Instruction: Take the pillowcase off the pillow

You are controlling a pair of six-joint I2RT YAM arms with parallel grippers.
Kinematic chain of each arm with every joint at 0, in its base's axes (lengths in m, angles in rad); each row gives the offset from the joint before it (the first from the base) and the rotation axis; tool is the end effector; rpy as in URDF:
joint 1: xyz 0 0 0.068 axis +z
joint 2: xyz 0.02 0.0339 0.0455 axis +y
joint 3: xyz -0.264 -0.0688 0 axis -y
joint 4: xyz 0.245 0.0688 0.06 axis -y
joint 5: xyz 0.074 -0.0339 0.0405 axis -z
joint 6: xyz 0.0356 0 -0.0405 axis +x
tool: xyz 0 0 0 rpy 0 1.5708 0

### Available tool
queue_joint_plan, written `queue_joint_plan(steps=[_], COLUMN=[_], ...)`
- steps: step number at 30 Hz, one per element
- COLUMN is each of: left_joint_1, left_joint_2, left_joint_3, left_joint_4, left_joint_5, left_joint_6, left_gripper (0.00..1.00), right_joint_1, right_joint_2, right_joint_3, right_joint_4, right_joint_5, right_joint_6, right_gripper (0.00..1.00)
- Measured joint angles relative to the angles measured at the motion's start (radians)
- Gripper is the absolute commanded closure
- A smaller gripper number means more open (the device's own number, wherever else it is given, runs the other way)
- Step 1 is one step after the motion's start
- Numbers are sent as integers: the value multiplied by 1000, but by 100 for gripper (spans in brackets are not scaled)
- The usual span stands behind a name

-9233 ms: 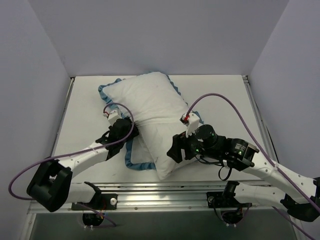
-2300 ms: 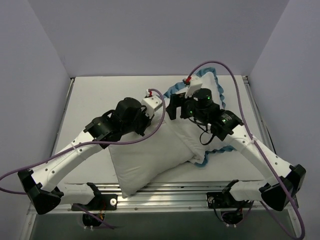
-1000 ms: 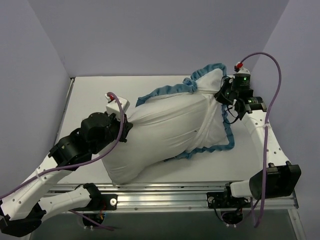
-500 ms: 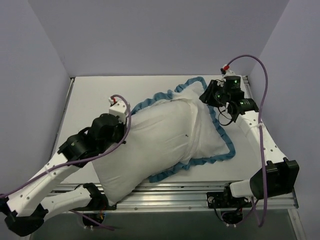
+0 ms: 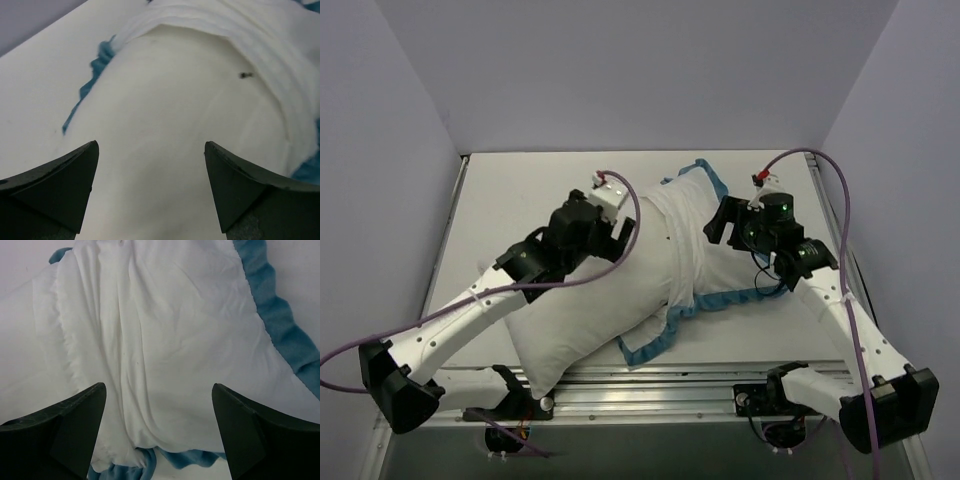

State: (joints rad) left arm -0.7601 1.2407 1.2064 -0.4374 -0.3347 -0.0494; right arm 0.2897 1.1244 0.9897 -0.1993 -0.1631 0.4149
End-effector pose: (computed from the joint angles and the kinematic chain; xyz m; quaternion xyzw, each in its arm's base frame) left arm 0.2090 -0.1825 0.3659 0.2110 0.8186 -0.0722 0.5293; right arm 0.2475 0.0798 0.3424 0.0037 0.8135 0.2617 0.5194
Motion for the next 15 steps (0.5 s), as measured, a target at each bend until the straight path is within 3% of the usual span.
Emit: queue_joint_plan(steps=[8, 11, 15], left_joint_1=[-438, -514, -537], left_joint_2=[-53, -3, 90], left_joint_3=[-122, -185, -251], left_joint_4=[81, 102, 126], left_joint_5=[-97, -146, -188], left_joint_6=[148, 167, 161], left_gripper=[6, 6, 6], right_joint_1=[0, 0, 0], right_joint_2=[-214, -262, -306], right_joint_3=[-146, -190, -233], right_joint_4=[-43, -55, -74], right_joint_5=[8, 0, -3], right_joint_6=[7, 13, 19], right_gripper=[9, 7, 7])
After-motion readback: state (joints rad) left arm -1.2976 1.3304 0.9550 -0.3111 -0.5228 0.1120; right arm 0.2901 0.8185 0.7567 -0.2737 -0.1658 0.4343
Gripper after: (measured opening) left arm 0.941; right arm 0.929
